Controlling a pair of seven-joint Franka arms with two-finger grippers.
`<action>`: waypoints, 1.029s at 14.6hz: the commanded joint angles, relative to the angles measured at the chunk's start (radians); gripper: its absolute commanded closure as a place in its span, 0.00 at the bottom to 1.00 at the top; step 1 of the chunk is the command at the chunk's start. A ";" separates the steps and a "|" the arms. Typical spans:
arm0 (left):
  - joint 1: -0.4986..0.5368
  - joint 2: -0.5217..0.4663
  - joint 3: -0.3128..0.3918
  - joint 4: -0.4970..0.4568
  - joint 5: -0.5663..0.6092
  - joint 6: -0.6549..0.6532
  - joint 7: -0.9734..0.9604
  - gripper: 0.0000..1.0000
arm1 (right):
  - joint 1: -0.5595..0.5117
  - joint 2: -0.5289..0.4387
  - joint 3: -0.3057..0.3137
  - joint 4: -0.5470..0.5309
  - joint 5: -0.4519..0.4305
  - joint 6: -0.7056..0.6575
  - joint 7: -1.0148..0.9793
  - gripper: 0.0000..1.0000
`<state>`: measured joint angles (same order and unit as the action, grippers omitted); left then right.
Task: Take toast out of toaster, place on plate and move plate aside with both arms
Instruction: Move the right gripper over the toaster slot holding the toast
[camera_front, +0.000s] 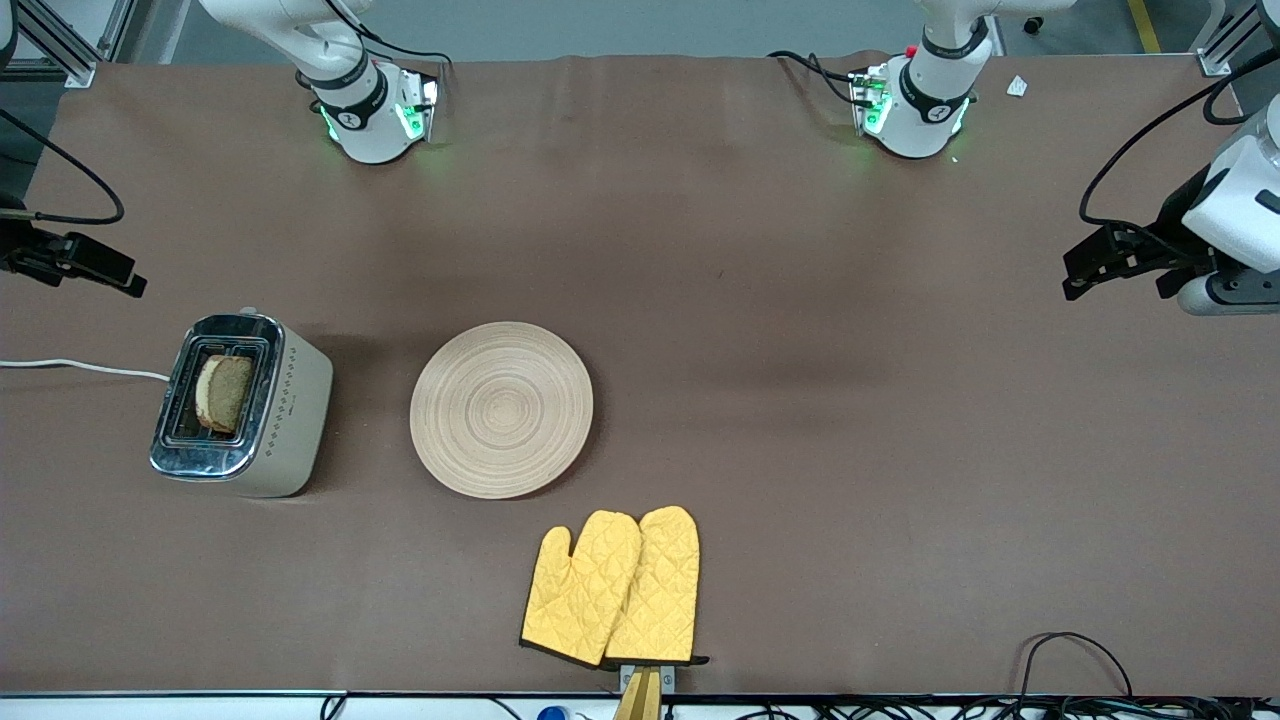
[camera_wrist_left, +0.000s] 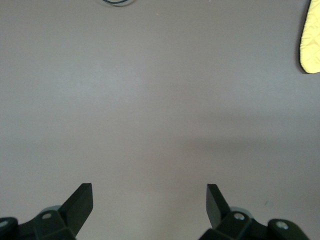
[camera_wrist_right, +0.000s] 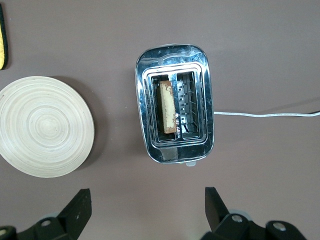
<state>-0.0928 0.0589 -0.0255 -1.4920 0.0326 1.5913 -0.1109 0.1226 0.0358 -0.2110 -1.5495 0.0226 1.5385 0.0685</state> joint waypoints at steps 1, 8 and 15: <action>-0.004 -0.004 -0.004 0.009 0.030 -0.001 0.016 0.00 | -0.020 -0.028 0.010 -0.031 0.016 0.011 -0.018 0.00; -0.001 -0.004 -0.028 0.007 0.032 -0.002 0.003 0.00 | -0.021 -0.022 0.012 -0.067 0.016 0.047 -0.019 0.00; 0.007 -0.005 -0.028 0.004 0.032 -0.002 0.014 0.00 | -0.029 0.022 0.012 -0.192 0.014 0.159 -0.019 0.00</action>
<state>-0.0928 0.0588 -0.0480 -1.4906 0.0455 1.5914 -0.1077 0.1151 0.0502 -0.2111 -1.7163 0.0226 1.6702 0.0658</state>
